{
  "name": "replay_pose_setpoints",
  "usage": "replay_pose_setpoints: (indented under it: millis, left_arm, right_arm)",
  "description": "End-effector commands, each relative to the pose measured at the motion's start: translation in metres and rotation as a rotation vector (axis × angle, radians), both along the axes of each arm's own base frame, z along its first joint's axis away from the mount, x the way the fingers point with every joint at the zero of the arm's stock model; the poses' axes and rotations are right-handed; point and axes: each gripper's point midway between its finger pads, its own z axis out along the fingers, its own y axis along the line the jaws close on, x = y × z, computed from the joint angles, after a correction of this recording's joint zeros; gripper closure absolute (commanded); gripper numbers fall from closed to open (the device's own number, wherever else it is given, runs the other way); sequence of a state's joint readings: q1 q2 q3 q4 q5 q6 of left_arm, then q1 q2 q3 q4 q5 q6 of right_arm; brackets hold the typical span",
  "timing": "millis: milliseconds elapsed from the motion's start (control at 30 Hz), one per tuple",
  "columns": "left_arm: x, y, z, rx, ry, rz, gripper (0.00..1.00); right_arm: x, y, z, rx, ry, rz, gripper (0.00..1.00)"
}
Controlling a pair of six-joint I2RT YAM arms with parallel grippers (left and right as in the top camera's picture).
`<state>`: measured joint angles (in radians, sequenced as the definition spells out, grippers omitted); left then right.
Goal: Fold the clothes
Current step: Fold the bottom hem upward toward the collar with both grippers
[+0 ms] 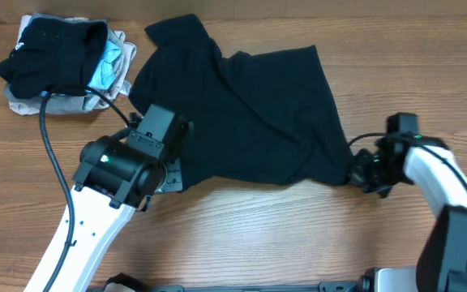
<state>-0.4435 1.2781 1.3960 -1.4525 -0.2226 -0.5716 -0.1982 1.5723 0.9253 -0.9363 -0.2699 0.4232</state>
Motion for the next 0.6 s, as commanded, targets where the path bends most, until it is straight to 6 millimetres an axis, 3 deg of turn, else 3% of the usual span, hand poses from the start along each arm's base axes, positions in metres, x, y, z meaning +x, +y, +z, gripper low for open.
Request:
replay_pose_setpoints:
  millis: [0,67,200,567]
  left_arm:
    - [0.001,0.017,0.013,0.002,-0.050,0.089,0.96]
    - [0.002,0.024,0.013,0.013,-0.052,0.113,0.96]
    - [0.000,0.044,0.014,0.075,-0.049,0.165,0.96]
    - [-0.025,0.062,0.010,0.121,0.053,0.228,0.96]
  right_arm:
    - [0.018,-0.028,0.060,-0.055,-0.158,-0.016,0.96]
    - [0.008,-0.037,0.078,-0.065,-0.154,-0.029,0.96]
    - [-0.012,-0.053,0.095,-0.102,-0.115,-0.064,0.96]
    - [-0.042,-0.059,0.129,-0.120,-0.116,-0.058,0.96]
